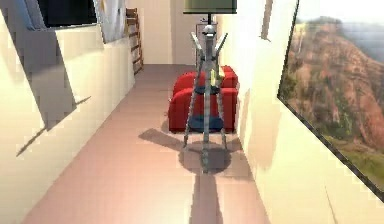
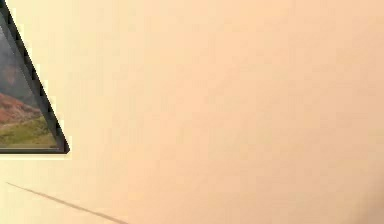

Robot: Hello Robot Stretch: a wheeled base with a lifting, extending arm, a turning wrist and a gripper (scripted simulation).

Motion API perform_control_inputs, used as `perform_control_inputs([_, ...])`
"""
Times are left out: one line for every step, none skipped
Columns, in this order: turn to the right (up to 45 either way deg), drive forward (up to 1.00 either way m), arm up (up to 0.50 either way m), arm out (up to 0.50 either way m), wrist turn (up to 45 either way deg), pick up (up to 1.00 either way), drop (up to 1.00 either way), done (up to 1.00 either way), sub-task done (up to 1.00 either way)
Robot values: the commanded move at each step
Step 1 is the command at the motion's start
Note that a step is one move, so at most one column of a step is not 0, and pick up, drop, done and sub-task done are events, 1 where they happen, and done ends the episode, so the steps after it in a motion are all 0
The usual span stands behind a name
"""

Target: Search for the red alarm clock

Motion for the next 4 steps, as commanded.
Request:
perform_control_inputs([-12.0, 0.0, 0.0, 0.0, 0.0, 0.0, 0.0, 0.0, 0.0])
perform_control_inputs([0.0, 1.0, 0.0, 0.0, 0.0, 0.0, 0.0, 0.0, 0.0])
perform_control_inputs([-3.0, 0.0, 0.0, 0.0, 0.0, 0.0, 0.0, 0.0, 0.0])
perform_control_inputs([0.0, 0.85, 0.0, 0.0, 0.0, 0.0, 0.0, 0.0, 0.0])
